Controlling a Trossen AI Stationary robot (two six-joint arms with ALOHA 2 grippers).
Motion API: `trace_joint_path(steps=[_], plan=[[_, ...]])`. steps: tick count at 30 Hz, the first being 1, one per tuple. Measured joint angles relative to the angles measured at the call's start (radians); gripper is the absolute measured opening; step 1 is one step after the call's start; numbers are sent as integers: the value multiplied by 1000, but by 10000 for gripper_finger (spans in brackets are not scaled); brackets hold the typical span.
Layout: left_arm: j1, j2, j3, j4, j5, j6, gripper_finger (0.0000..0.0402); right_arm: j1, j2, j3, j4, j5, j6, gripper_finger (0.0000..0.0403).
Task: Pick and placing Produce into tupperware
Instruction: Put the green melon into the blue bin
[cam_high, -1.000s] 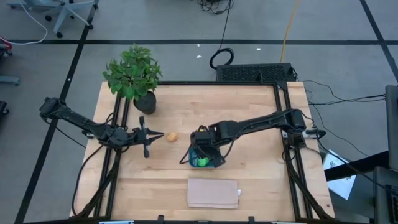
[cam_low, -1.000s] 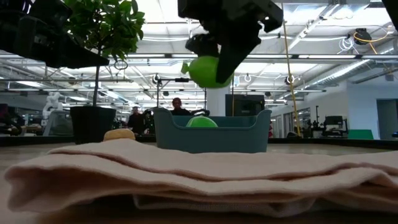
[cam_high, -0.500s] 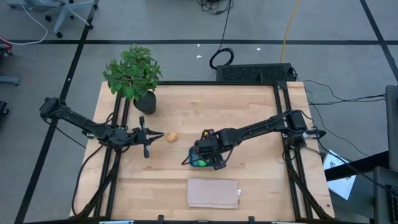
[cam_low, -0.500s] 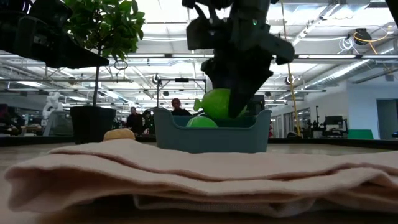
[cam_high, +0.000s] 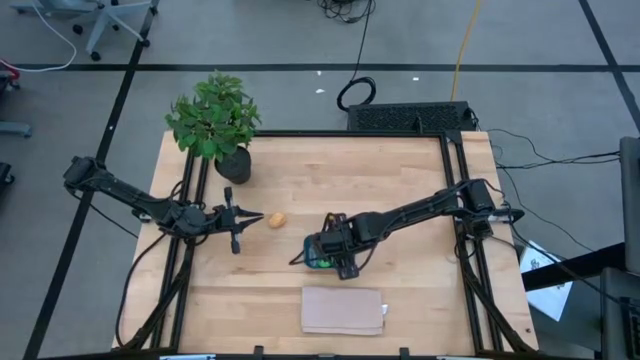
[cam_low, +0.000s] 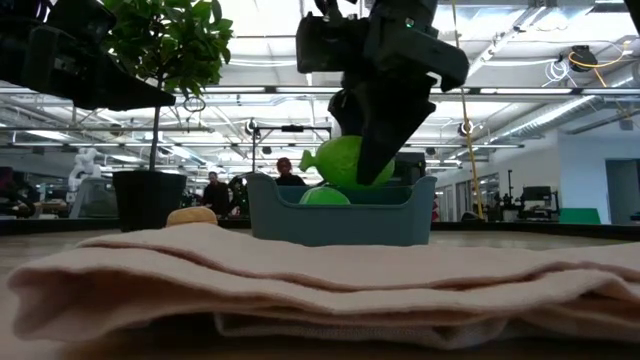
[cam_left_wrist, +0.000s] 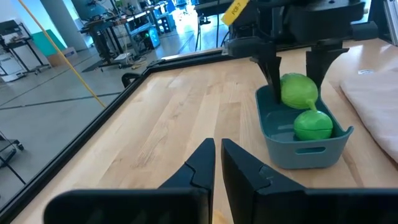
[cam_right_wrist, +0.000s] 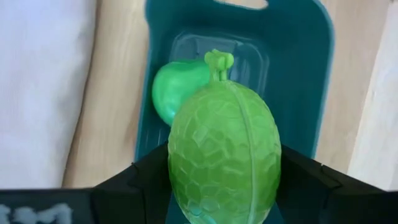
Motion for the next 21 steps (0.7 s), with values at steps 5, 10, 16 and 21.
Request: trace_joint_path(steps=[5, 10, 16, 21], plan=[[0, 0, 0, 0, 0, 0, 33, 0, 0, 0, -1, 23, 70, 215], [0, 0, 0, 0, 0, 0, 33, 0, -1, -41, 20, 28, 100, 215], [0, 0, 0, 0, 0, -4, 33, 0, 0, -103, 46, 28, 125, 215], [0, 0, 0, -1, 0, -4, 33, 0, 0, -106, 60, 28, 125, 215]])
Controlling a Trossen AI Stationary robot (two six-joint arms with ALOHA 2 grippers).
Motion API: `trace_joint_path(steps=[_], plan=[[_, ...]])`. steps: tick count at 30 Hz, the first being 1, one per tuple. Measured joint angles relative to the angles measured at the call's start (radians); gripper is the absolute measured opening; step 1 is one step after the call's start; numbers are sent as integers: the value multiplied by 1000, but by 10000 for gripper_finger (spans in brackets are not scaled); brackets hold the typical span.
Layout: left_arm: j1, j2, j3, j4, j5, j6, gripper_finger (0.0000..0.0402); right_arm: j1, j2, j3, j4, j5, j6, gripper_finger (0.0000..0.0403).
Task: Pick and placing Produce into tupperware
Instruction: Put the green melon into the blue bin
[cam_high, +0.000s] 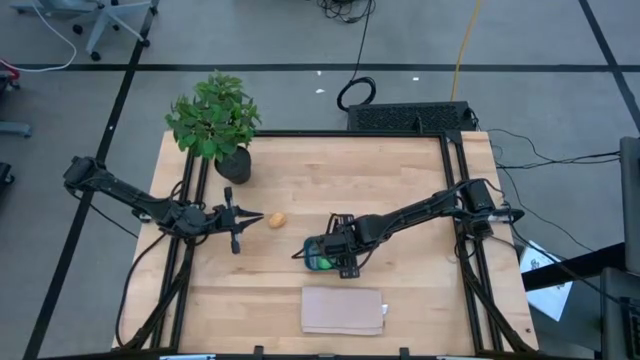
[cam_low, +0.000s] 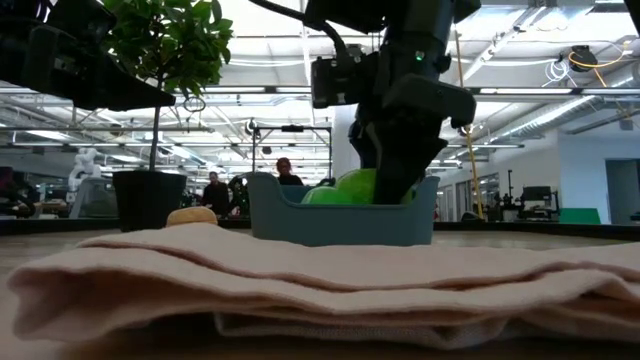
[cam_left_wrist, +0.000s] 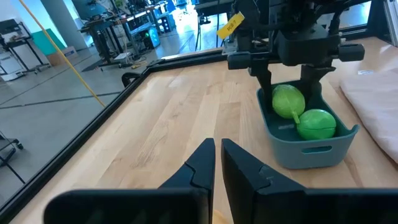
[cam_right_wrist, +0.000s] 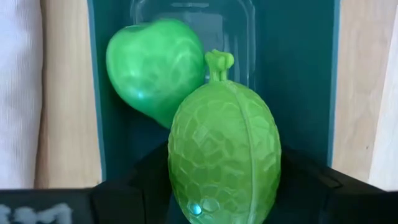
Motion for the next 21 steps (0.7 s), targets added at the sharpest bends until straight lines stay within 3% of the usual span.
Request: trace_joint_path(steps=[21], plan=[[0, 0, 0, -5, 0, -8, 33, 8, 0, -23, 26, -6, -61, 215]])
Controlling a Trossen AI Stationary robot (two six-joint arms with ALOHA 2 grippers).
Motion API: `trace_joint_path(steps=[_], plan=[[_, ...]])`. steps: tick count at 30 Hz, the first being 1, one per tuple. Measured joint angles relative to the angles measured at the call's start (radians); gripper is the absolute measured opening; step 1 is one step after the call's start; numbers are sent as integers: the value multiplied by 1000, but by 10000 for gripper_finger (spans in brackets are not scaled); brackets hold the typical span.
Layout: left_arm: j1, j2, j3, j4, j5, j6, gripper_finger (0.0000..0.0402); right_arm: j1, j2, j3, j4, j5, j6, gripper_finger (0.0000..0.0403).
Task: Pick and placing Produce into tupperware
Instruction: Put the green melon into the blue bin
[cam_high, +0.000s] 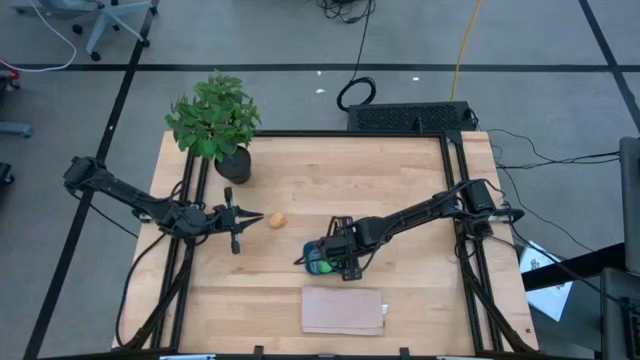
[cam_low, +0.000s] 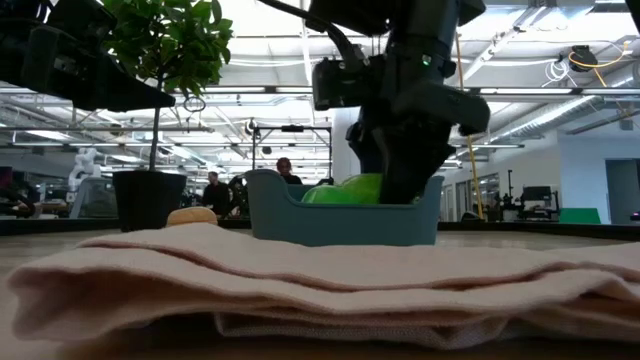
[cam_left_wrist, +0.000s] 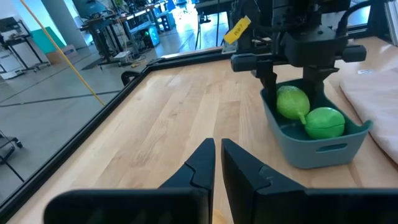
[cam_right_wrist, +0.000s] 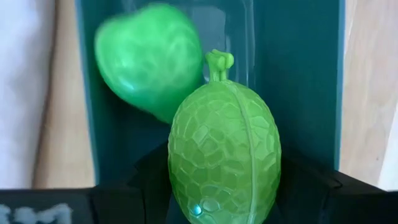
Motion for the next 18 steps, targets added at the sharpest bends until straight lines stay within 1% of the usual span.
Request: trace_joint_path(steps=[6, 10, 18], plan=[[0, 0, 0, 0, 0, 0, 33, -1, 0, -33, 16, 0, -3, 224], [0, 0, 0, 0, 0, 0, 33, -1, 0, -35, 24, 0, -3, 233], [0, 0, 0, 0, 0, 0, 33, -1, 0, -35, 36, -4, -4, 237]])
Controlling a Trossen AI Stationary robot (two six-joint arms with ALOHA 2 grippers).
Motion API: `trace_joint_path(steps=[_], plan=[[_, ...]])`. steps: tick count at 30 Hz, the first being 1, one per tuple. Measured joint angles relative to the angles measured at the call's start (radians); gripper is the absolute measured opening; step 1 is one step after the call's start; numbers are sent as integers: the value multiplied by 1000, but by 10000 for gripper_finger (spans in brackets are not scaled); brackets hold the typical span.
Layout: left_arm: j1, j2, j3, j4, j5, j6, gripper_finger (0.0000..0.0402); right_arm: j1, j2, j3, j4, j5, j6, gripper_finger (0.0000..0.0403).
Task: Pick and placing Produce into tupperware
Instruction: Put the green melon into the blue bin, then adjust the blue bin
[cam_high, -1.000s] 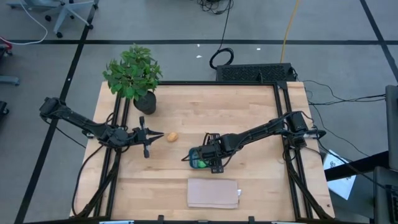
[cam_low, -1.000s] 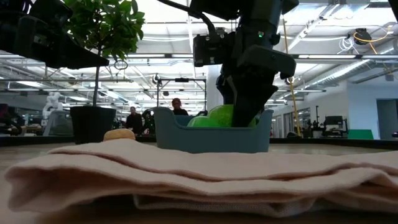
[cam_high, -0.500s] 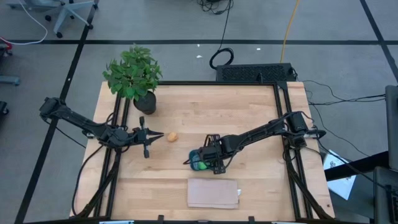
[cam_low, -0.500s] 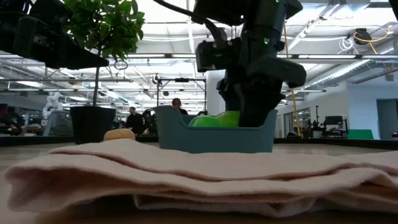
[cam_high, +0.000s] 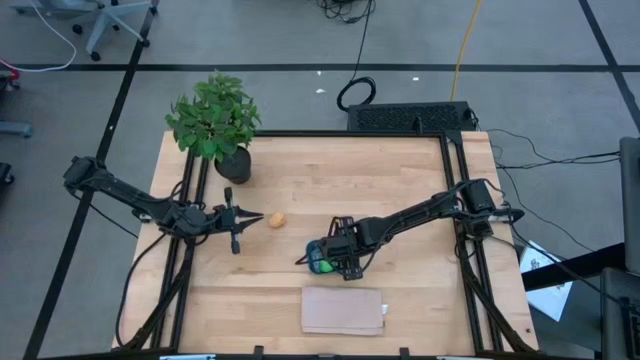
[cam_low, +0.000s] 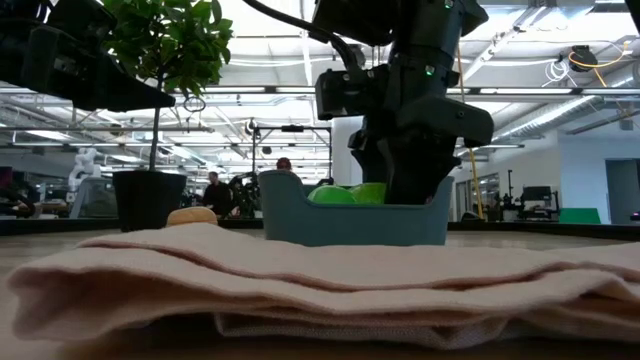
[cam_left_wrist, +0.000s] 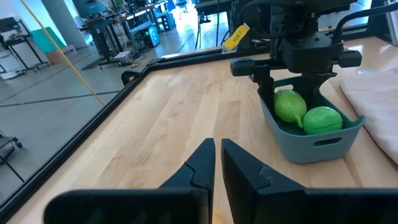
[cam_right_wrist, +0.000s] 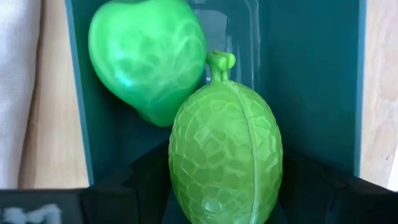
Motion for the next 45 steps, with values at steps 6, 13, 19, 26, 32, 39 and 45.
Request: trace_joint_path(steps=[6, 13, 19, 26, 32, 39, 45], plan=[[0, 0, 0, -17, 0, -5, 33, 0, 0, 0, 1, -20, 9, 260], [0, 0, 0, -20, 0, -11, 33, 0, 0, 0, 1, -22, 25, 276], [0, 0, 0, -20, 0, -11, 33, 0, -6, 0, -1, -22, 26, 273], [0, 0, 0, -20, 0, -11, 33, 1, -60, 0, 0, -22, 27, 272], [0, 0, 0, -20, 0, -12, 33, 5, -86, 0, -2, -22, 32, 272], [0, 0, 0, -20, 0, -14, 33, 5, -119, 0, 6, 20, 43, 258], [0, 0, 0, -20, 0, -14, 33, 5, -129, 0, 24, 34, 25, 192]])
